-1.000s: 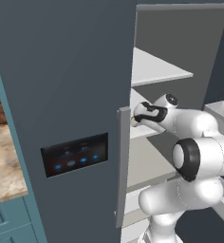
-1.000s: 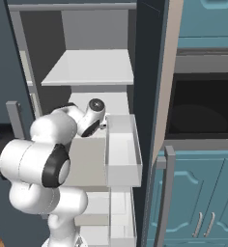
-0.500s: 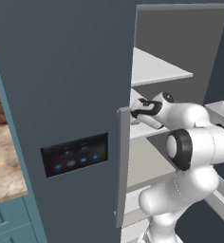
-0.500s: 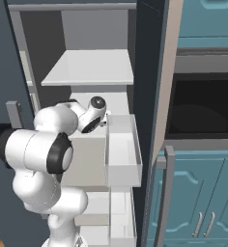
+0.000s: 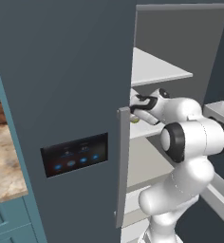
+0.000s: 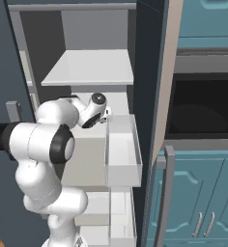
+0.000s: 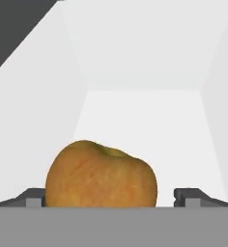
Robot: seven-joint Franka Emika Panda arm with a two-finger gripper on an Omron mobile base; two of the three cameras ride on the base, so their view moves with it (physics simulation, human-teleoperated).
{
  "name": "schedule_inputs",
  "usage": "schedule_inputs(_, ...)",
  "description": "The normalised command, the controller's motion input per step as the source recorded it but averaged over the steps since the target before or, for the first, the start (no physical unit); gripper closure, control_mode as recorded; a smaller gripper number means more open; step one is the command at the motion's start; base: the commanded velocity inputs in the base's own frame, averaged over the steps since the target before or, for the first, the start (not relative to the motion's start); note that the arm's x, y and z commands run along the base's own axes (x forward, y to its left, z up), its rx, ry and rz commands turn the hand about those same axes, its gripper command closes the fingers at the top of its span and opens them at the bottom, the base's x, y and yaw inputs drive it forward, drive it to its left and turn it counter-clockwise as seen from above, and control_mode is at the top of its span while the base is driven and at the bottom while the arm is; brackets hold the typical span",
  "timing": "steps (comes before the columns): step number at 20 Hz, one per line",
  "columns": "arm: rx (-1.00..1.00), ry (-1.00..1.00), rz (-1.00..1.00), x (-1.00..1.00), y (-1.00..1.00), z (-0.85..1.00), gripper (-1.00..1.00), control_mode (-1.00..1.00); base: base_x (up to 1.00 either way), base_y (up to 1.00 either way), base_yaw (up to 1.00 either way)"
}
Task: Retrieve the peach and apple from the fridge and place them into the bowl on the dining table.
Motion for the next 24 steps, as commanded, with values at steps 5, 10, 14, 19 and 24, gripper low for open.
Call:
schedule_inputs(5, 0.0, 0.03, 0.0, 0.08, 0.15, -0.38, -1.0, -1.0, 0.0, 0.0, 0.0)
schedule_inputs(10, -0.02, 0.04, 0.0, 0.0, 0.18, -0.73, 1.0, -1.0, 0.0, 0.0, 0.0)
schedule_inputs(14, -0.01, 0.03, 0.0, 0.0, 0.21, -0.76, 1.0, -1.0, 0.0, 0.0, 0.0)
schedule_inputs(19, 0.0, 0.03, -0.01, -0.52, 0.01, -0.58, 1.0, -1.0, 0.0, 0.0, 0.0)
schedule_inputs(24, 0.0, 0.0, -0.05, -1.0, -0.13, -0.22, 1.0, -1.0, 0.0, 0.0, 0.0)
